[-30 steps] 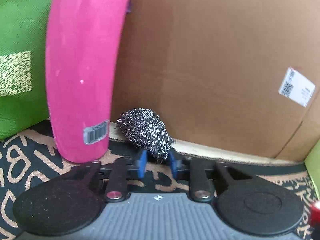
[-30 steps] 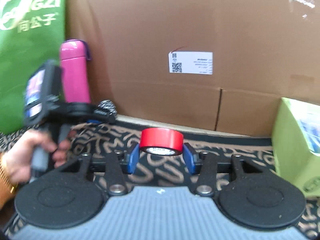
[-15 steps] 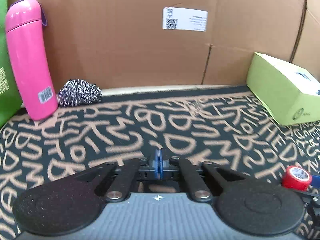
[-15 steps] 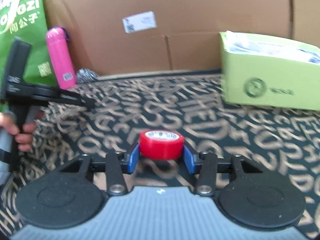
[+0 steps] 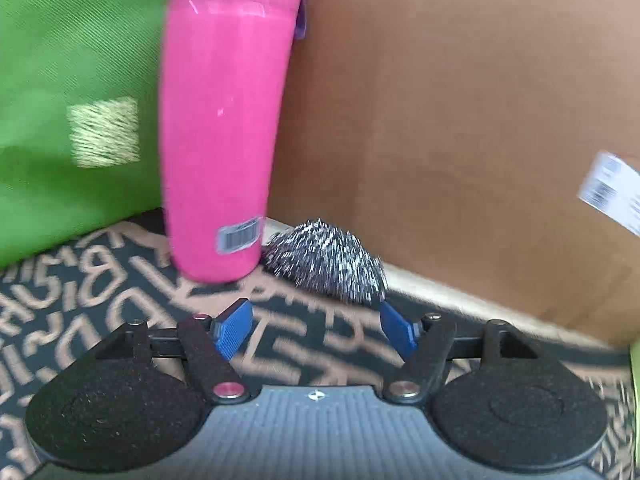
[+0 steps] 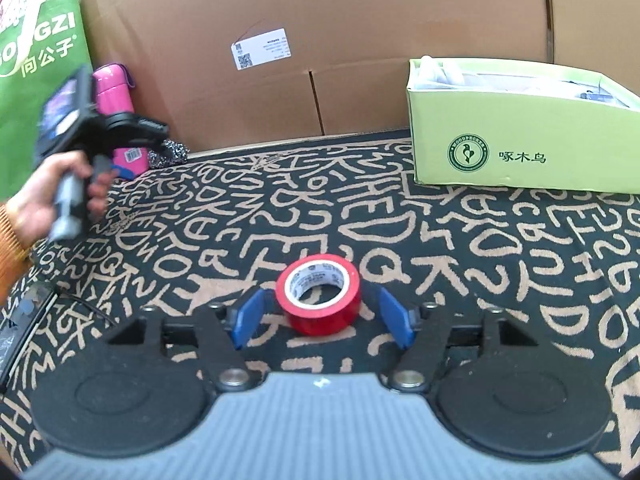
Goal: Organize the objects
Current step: 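Grasp the red tape roll with the right tool while the left tool grasps the steel wool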
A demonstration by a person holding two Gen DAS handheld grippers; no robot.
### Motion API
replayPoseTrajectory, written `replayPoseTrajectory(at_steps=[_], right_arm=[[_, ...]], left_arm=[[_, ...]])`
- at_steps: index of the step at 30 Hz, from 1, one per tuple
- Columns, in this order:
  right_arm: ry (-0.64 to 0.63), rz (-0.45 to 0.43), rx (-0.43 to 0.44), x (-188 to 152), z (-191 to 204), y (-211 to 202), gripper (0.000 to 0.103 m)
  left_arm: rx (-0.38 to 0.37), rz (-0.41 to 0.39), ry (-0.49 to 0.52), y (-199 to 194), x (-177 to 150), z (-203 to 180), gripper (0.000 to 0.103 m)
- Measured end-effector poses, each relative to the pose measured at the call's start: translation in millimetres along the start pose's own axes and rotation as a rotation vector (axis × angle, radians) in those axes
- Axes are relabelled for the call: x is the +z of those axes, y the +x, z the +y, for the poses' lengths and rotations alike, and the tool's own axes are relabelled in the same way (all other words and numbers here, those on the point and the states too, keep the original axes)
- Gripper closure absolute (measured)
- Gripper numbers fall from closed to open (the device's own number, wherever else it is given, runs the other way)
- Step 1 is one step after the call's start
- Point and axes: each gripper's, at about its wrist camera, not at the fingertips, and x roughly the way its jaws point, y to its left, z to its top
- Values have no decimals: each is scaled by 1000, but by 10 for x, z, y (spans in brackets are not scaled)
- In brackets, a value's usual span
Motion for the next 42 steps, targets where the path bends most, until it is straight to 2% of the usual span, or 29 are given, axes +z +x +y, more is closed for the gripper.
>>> replayPoseTrajectory(at_steps=[4,5,6,8,9,10,11,19,20,22,24,26,27,29,32,36,37,38,39,42], right_arm=[[-12,-2,-2,-16,5,-4,37],[-11,-2,-2,-13,8,-1,37],[-12,-2,-3,-10,10,2,36],[-10,-4,-7,-14,23,7,36],[-9,-6,-7,-18,25,6,36],[-9,-8,-6,-22,25,6,36],[-10,-9,-6,-27,24,7,36],[-12,-10,-5,-31,25,1,36],[-12,-9,-6,-29,27,3,35],[-16,-8,-5,-26,42,11,31],[-21,-5,-8,-19,61,21,29],[-23,-6,-8,-24,81,21,29],[-23,-7,-8,-28,83,18,29],[-17,-9,-5,-30,70,11,29],[-12,-8,-2,-26,60,11,29],[-20,-6,-4,-23,61,22,29],[-21,-5,-5,-19,64,26,29],[-23,-5,-5,-16,68,31,29],[-28,-4,-4,-12,62,37,29],[-33,-6,-6,-9,59,52,29]], left_arm=[[56,-15,26,210,107,-135,25],[67,-22,51,226,113,-189,30],[72,-21,85,244,110,-237,39],[36,-27,139,232,72,-294,79],[5,-25,149,205,49,-299,81],[-25,-19,165,169,24,-304,95],[-61,-11,181,131,0,-300,103],[-353,35,316,-622,-371,-198,103],[-359,28,342,-718,-419,-202,103],[-311,-19,352,-808,-431,-186,101],[-271,-81,323,-872,-383,-179,80],[-244,-115,264,-790,-279,-154,33],[-241,-122,235,-734,-231,-165,30],[-238,-122,239,-576,-137,-231,30],[-158,-107,278,-363,-65,-370,29],[-131,1,235,-23,15,-417,31],[-128,-1,230,5,15,-412,40],[-133,-19,247,-11,8,-417,69],[-155,-7,268,-26,3,-422,72],[-205,-10,317,-205,-69,-427,72]])
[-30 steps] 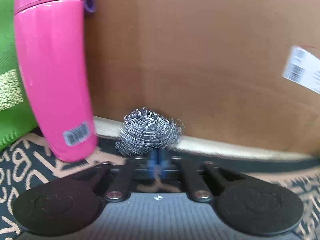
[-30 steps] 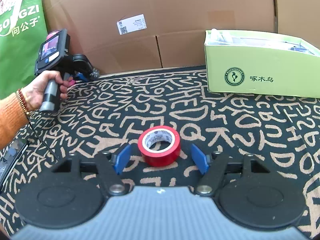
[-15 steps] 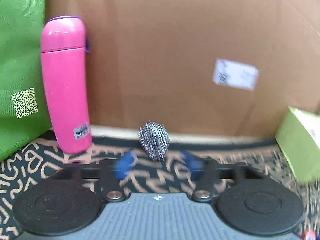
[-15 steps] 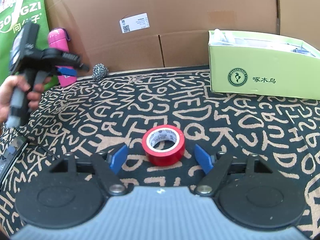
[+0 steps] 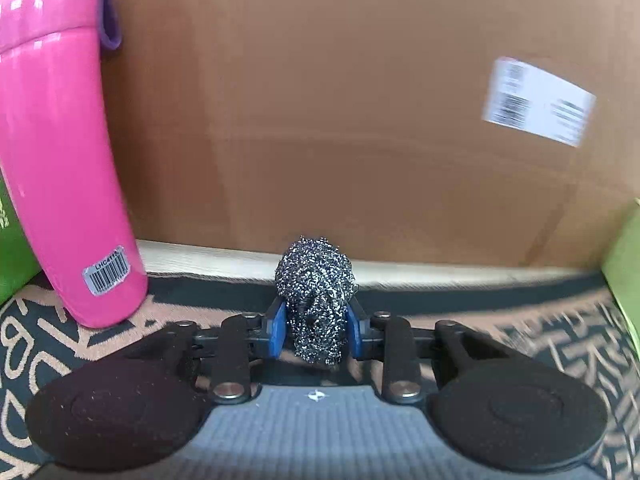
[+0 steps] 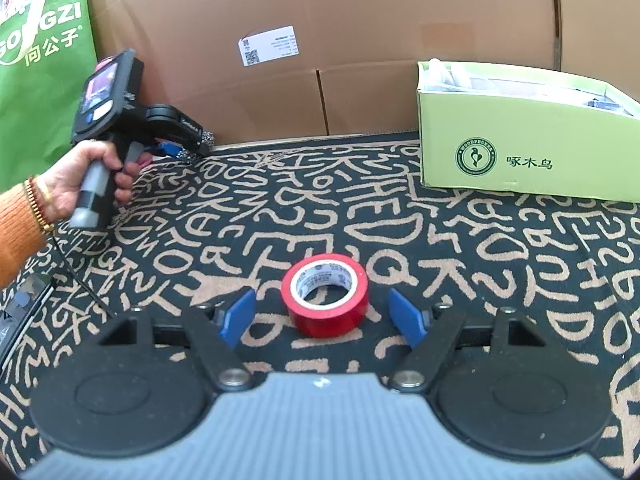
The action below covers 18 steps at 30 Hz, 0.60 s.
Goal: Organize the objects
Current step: 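Grasp the red tape roll with the right tool while the left tool grasps the steel wool, then carry the red tape and steel wool into the shoebox and release both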
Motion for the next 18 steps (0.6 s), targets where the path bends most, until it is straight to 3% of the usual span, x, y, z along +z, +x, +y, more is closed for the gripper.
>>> replayPoseTrajectory(at_steps=[5,9,18], right_arm=[[-19,-4,-14,21,-2,43,37],[-64,-1,-33,35,46,84,57],[-21,-60,2,89,-39,-138,57]], left_arm=[[-123,-16,96,-549,-207,-231,72],[-221,-16,186,-965,-463,-448,72],[-342,-4,302,-1391,-867,-865,72]])
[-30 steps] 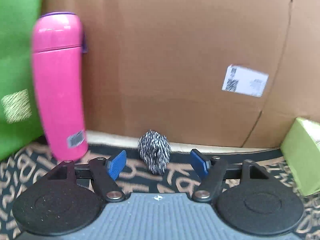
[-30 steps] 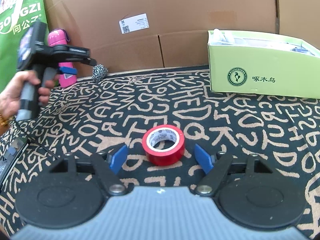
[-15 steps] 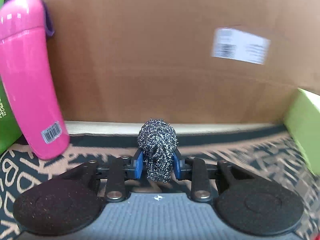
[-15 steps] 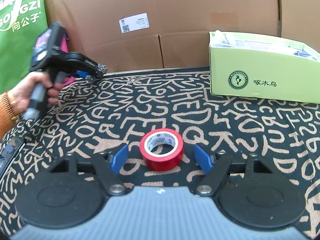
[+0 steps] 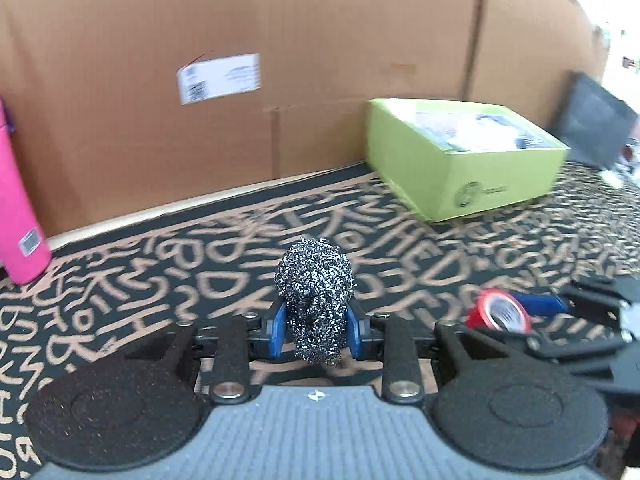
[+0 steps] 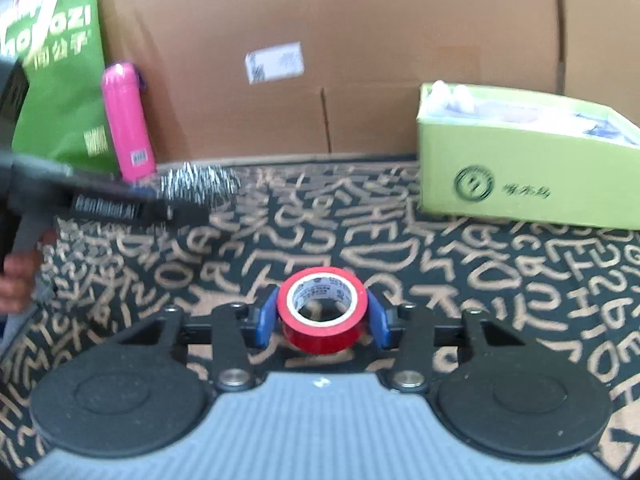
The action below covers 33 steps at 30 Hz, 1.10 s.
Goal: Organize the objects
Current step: 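Carry the red tape and steel wool into the shoebox and release both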
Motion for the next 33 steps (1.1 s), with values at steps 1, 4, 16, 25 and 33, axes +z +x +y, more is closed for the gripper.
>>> replayPoseTrajectory(at_steps=[1,4,16,25,33], right_arm=[[9,-21,-1,43,-46,-64,57],[41,-96,-4,200,-207,-279,57],[199,-425,-125,985,-1222,-872,57],[33,-315,-281,1236,-1704,-384,57],[10,-224,-325,1415,-2052,237,57]], left_arm=[[-19,-13,5,-16,40,-66,72],[-64,-71,11,-132,188,-250,72],[-192,-194,58,169,1066,-1225,72],[-134,-114,-84,1054,1599,-1437,72],[-42,-104,-95,1410,1753,-1454,72]])
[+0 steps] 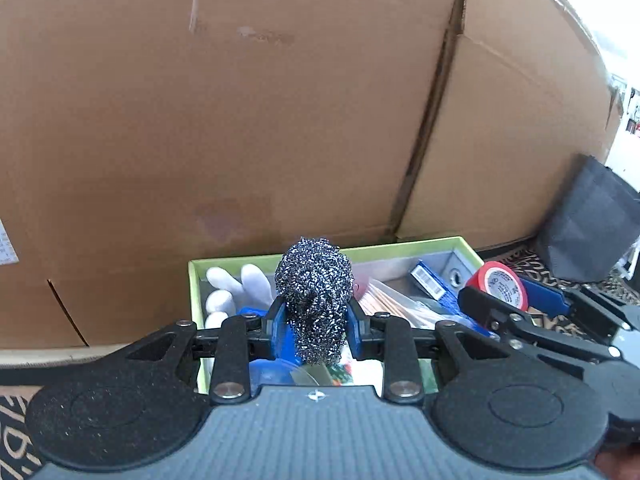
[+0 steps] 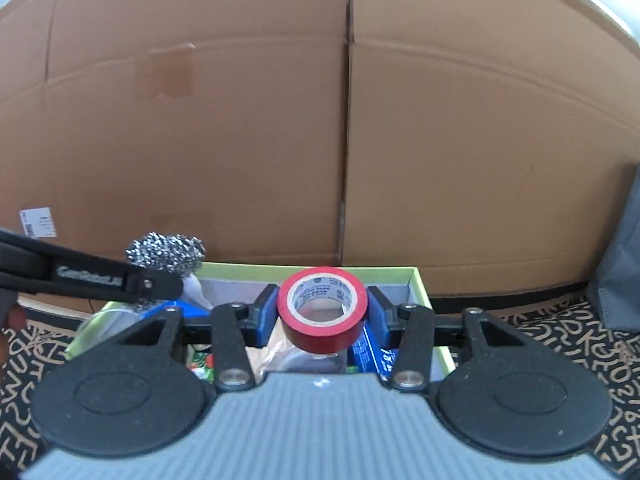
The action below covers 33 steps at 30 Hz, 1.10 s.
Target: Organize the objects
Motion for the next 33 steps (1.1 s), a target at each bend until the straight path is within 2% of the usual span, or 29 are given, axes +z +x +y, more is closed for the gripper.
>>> replayPoseTrajectory(at_steps=[3,6,7,8,10,13,15,18,24,33], right_arm=[[-7,-1,-3,4,17,148,57],[-1,7,-2,-13,23,250,57],[-2,10,-2,-23,38,285,57],[-10,13,-9,-36,52,313,55],[-39,24,-36,-69,86,358,24],[-62,-10,-85,-121,126,272,6],[-52,-19,-88,-119,101,200,0],[-37,-29,-78,-125,117,55,0],[-41,-17,-60,-176,205,-392,0],[-65,-46,-56,-101,343,-1530,0]], left_arm=[[12,-3,5,37,-2,0,71],[19,-13,6,67,-16,0,65],[20,-25,9,73,-25,4,51],[15,-40,11,79,-26,50,26],[19,-52,7,68,-48,84,7],[37,-71,8,2,-65,106,7],[37,-76,14,-41,-73,100,7],[48,-88,32,-88,-93,108,7],[61,-99,39,-464,-246,64,7],[73,-122,56,-1225,-663,-70,4]])
